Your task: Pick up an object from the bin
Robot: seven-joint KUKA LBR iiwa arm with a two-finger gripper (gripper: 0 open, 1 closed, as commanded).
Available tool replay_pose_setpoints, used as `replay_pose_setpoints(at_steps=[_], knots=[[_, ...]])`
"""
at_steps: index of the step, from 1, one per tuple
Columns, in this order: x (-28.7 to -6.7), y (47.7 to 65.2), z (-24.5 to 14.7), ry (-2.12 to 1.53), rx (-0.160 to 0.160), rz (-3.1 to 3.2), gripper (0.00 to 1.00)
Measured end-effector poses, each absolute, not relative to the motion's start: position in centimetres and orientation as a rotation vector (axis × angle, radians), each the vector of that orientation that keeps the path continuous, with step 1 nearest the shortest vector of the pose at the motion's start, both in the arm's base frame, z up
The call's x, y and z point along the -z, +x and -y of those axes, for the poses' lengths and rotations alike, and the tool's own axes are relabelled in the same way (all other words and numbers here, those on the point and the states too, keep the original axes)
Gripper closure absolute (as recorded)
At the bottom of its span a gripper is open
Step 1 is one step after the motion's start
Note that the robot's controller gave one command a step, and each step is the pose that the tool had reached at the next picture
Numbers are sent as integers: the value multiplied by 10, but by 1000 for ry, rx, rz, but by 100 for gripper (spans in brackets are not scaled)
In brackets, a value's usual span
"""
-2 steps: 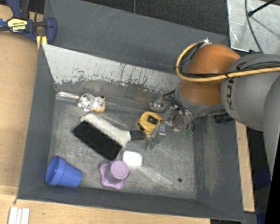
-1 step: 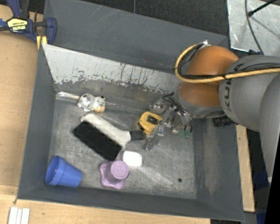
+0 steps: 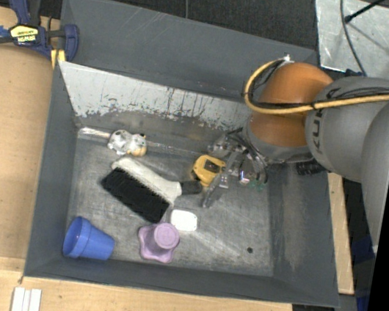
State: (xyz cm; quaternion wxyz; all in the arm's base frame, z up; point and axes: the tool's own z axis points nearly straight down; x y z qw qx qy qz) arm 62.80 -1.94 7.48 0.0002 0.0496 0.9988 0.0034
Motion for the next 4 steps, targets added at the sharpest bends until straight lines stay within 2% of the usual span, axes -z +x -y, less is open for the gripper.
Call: replay_pose_setpoints(at_steps=[1, 4], knots=[[-78, 628, 18, 154, 0, -3128, 100], [-86, 625, 18, 154, 0, -3141, 100]])
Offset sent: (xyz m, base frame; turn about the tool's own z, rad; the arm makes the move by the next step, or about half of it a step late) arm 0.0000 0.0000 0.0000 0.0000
